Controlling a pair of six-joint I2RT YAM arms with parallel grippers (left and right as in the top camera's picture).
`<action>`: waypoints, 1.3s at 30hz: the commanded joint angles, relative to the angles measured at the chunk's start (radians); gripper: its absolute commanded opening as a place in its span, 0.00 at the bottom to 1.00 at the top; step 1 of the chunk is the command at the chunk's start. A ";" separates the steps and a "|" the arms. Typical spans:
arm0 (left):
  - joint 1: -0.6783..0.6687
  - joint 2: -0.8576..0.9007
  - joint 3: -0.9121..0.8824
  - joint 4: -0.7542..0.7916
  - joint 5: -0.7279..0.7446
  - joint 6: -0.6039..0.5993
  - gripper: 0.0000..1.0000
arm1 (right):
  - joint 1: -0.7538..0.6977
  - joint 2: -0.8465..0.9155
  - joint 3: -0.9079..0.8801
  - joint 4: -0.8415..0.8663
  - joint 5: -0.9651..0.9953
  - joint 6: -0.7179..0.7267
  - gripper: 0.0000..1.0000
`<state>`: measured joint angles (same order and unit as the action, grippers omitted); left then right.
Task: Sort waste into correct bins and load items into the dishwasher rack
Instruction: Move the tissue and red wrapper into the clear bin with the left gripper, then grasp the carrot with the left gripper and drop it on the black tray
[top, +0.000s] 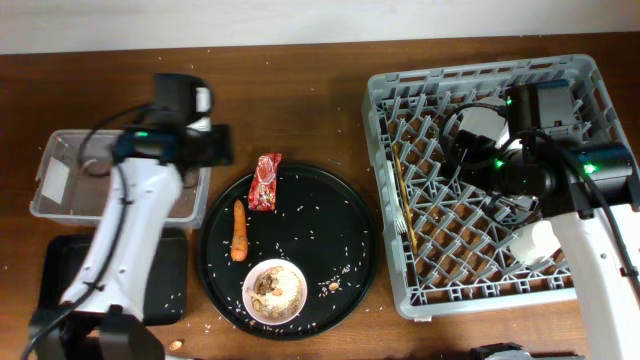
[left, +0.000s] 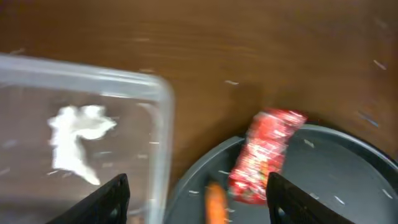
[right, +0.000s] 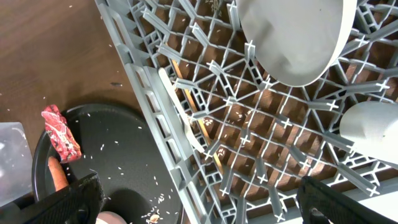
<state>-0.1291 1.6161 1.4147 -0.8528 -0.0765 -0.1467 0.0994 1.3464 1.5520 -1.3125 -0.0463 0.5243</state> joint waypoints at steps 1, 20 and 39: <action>-0.162 0.114 -0.015 0.007 -0.026 0.029 0.70 | -0.005 0.002 -0.003 -0.001 -0.002 0.008 0.99; -0.317 0.229 0.085 -0.024 -0.116 0.002 0.00 | -0.005 0.002 -0.003 -0.001 -0.002 0.008 0.99; -0.069 0.020 0.040 -0.371 0.077 -0.039 0.52 | -0.005 0.002 -0.003 -0.001 -0.002 0.008 0.99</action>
<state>-0.0906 1.6257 1.5757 -1.2346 0.0051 -0.1417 0.0994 1.3476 1.5520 -1.3136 -0.0463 0.5251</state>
